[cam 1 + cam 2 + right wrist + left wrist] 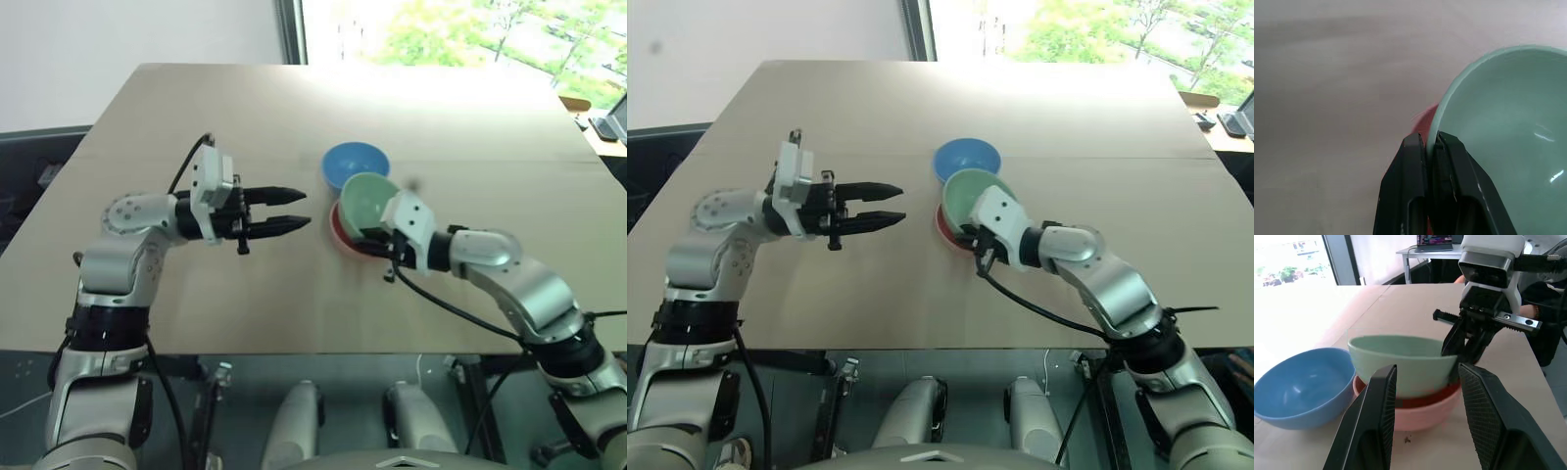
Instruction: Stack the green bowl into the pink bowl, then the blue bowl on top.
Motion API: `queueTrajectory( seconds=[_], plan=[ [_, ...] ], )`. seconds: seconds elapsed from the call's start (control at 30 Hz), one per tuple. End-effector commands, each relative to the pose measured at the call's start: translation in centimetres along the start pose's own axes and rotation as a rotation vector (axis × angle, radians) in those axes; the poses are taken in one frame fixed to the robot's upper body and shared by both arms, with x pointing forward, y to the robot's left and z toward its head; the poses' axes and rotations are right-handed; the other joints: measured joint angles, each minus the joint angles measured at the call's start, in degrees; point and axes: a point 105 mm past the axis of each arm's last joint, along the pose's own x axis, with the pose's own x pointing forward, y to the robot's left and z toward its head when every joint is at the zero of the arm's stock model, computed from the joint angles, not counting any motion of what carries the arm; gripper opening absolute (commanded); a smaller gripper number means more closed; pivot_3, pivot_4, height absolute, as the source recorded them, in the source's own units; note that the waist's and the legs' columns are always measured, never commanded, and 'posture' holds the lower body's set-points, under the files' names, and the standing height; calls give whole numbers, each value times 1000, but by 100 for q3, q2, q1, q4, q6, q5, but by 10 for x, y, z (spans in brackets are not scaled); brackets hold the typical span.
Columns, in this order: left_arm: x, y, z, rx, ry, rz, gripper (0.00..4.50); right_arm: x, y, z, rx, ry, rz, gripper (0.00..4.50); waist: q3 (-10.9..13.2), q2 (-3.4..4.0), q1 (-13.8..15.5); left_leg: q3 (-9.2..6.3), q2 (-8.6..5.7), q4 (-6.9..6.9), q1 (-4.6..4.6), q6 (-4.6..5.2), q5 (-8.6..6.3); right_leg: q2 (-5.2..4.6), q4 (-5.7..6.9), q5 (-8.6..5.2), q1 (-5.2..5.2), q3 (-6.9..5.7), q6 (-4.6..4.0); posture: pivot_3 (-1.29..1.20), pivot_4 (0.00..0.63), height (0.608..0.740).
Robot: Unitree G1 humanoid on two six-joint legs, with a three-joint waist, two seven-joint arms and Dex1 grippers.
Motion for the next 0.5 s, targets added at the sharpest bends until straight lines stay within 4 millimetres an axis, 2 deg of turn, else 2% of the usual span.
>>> queueTrajectory(
  seconds=[0.03,0.07,0.17,0.2,0.23,0.33,0.5],
  plan=[
    [-8,-1,12,50,-6,38,2134,1,-2,15,-80,-44,25,1554,0,0,6,-1,0,0,0,0,0,0,2,0,-2,-1,0,0,150,740],
    [-9,-1,11,51,2,46,2134,0,-2,16,-82,-48,27,2151,0,0,11,-2,1,0,0,0,0,0,2,0,-2,-2,0,0,150,740],
    [-12,2,8,44,12,75,2134,-5,-5,27,-96,-93,14,3132,0,-1,25,-2,1,0,-1,0,0,0,3,0,-3,-2,0,0,150,740],
    [-13,4,6,48,20,86,2134,-7,-6,32,-97,-121,2,3711,0,-1,25,-1,0,0,-1,0,0,0,3,0,-3,-2,0,0,150,740],
    [-13,5,3,42,31,99,2134,-11,-6,37,-95,-149,-7,3869,0,-1,24,0,0,0,-1,0,0,0,2,0,-3,-1,0,0,150,740],
    [-15,14,-3,42,62,154,2134,-21,-7,51,-90,-230,-48,3869,0,-1,23,-1,0,-1,-1,0,0,0,4,0,-4,-1,0,0,150,740],
    [-16,40,-8,73,108,305,2134,-44,-13,53,-67,-281,-172,3869,0,-3,42,-3,-2,-1,-1,0,0,0,6,0,-4,-3,0,0,150,740]
  ],
)
